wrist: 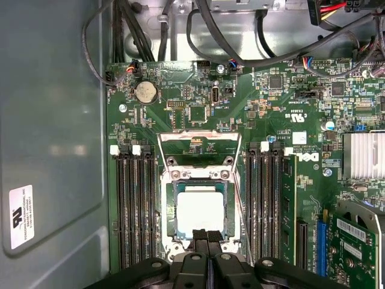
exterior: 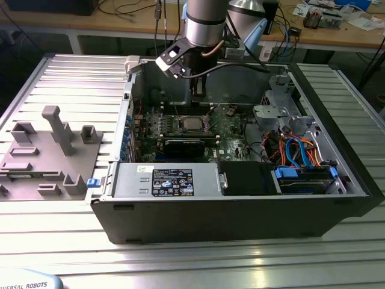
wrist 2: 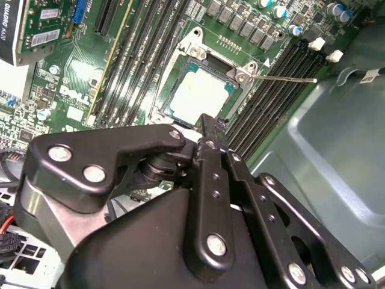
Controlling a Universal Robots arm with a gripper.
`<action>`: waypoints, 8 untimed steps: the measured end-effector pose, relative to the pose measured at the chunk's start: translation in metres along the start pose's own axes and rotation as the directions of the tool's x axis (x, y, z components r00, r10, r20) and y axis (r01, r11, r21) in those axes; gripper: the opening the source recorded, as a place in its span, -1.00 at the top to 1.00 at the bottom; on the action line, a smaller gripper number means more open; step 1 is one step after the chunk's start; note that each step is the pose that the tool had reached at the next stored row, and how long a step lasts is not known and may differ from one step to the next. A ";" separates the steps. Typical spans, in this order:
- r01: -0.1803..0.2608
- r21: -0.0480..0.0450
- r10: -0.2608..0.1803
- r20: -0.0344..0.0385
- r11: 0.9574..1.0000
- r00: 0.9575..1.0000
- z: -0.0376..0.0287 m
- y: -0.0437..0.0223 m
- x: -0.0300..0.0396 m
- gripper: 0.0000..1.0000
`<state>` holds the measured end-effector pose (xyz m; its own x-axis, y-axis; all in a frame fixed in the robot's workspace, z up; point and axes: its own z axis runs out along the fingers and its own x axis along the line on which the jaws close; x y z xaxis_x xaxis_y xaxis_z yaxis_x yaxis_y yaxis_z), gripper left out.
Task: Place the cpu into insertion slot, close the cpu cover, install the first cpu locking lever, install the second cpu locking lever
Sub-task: 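Close the cpu cover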
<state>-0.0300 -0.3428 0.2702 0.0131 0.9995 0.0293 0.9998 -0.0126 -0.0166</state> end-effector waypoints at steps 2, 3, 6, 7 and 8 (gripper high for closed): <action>0.000 0.000 0.000 0.000 1.000 1.000 -0.0001 0.0017 0.0000 0.79; 0.000 0.000 0.000 0.000 1.000 1.000 -0.0001 0.0026 0.0000 0.79; 0.000 0.000 0.000 0.000 1.000 1.000 -0.0002 0.0100 0.0001 0.79; 0.000 0.001 0.000 0.000 1.000 1.000 -0.0003 0.0125 0.0001 0.79; 0.000 0.001 0.000 0.000 1.000 1.000 -0.0003 0.0173 0.0002 0.79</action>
<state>-0.0127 -0.3429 0.2702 0.0132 0.9995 0.0293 0.9998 -0.0127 -0.0179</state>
